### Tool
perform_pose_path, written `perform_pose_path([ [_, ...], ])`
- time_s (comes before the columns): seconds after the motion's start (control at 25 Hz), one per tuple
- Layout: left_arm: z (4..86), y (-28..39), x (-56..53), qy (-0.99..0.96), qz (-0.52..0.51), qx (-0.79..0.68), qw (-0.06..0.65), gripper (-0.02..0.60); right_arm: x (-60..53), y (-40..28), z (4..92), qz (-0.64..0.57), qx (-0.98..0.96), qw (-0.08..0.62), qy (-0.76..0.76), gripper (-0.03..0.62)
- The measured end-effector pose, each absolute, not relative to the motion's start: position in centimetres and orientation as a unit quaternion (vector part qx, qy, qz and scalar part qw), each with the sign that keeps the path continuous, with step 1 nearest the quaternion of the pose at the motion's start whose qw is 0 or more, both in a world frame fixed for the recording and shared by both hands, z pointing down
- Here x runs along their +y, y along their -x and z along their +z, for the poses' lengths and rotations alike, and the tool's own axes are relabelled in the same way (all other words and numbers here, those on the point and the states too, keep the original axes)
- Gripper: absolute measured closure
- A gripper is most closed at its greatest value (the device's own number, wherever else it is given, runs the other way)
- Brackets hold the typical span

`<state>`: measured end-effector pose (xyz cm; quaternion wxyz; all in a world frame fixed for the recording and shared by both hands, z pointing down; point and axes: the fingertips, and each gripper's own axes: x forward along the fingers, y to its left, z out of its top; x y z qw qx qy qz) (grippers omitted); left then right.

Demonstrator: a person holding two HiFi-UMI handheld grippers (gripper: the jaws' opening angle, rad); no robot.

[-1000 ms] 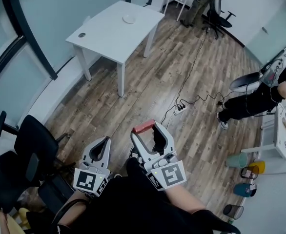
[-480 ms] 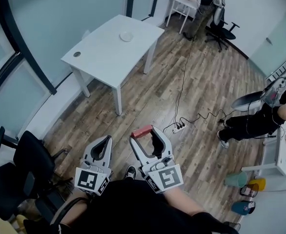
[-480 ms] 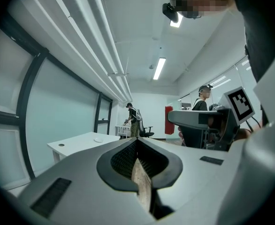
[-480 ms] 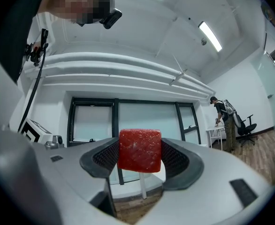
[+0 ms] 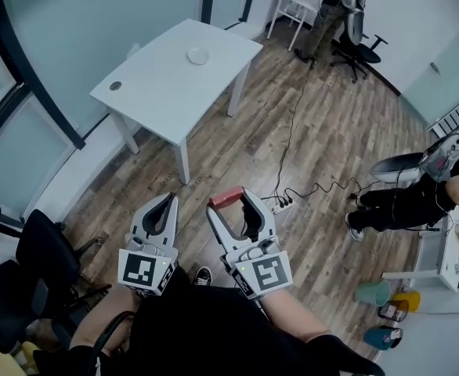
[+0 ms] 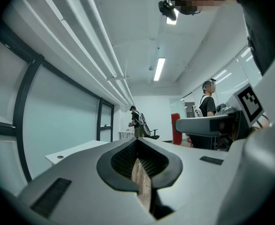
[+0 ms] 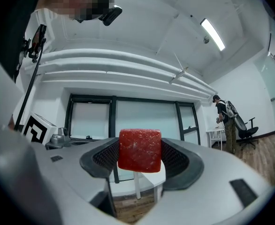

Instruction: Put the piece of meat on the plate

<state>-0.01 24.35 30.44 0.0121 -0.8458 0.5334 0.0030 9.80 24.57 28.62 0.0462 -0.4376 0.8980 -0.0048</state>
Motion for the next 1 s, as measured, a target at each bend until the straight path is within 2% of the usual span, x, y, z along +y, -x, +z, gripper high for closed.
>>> perform_pose_path([
  [0.56, 31.7, 1.7, 15.0, 0.835, 0.009, 0.55, -0.004, 0.578, 15.4, -7.9, 30.3, -0.014, 0.894, 0.03, 0.446, 0.315],
  [1.0, 31.3, 4.8, 6.1, 0.843, 0.007, 0.537, -0.015, 0.578, 6.2, -3.7, 29.9, -0.021, 0.888, 0.023, 0.459, 0.315],
])
